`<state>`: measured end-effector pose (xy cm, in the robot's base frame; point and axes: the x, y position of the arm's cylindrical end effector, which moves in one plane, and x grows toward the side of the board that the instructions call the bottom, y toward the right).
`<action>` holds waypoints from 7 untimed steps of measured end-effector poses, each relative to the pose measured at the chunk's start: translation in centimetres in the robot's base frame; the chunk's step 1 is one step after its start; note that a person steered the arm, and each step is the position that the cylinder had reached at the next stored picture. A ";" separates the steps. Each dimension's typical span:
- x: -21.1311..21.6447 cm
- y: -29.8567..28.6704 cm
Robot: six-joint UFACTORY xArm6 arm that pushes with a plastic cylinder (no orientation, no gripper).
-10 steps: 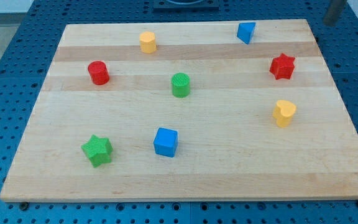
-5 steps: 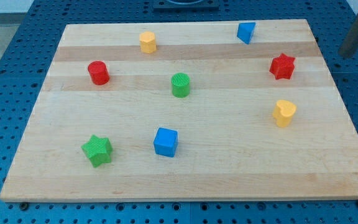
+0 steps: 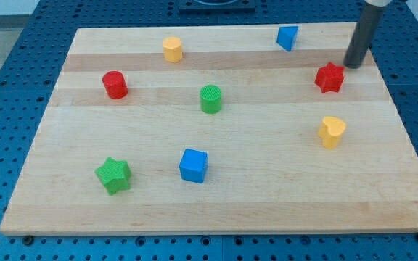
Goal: Point your arm to the red star
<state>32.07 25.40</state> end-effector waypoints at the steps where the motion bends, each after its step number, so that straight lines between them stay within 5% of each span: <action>1: 0.2 1.8; 6: 0.8 3.3; 7: -0.4 8.7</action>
<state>31.64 34.11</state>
